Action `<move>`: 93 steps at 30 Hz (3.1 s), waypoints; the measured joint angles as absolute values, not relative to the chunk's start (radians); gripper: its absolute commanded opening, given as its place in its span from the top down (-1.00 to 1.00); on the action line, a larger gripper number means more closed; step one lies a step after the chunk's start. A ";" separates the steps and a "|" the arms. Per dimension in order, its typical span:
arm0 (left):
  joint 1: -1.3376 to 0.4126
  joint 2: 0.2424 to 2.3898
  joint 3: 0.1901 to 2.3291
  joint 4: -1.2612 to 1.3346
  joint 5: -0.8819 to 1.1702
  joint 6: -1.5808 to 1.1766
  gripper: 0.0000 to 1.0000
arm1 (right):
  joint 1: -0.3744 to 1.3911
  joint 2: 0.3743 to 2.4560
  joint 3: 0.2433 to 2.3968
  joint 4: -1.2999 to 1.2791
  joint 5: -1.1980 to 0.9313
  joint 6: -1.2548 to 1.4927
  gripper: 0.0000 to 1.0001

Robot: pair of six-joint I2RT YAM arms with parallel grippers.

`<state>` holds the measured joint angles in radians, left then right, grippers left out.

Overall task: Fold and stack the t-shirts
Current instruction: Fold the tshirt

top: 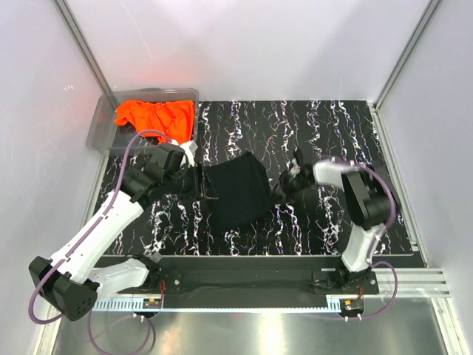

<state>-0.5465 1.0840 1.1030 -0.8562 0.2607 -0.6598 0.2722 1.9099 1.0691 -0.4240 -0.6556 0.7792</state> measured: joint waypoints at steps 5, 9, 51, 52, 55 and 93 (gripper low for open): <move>-0.609 1.128 1.105 -0.866 0.239 -0.683 -0.05 | 0.428 1.583 0.723 -0.294 -0.681 0.904 0.25; -0.703 1.228 1.124 -0.858 0.192 -0.702 -0.24 | 0.379 1.386 0.620 -0.306 -0.651 0.936 0.06; -0.989 2.144 1.752 -0.936 -0.352 -0.572 0.98 | 0.195 1.604 0.645 -0.157 -0.782 0.862 0.67; -0.987 2.144 1.753 -0.938 -0.353 -0.568 1.00 | 0.195 1.614 0.650 -0.149 -0.786 0.863 0.67; -0.980 2.144 1.753 -0.942 -0.353 -0.562 1.00 | 0.195 1.640 0.664 -0.120 -0.802 0.873 0.70; -0.881 2.005 1.844 -1.008 -0.231 -0.568 1.00 | 0.421 1.942 0.963 -0.025 -0.592 0.961 0.93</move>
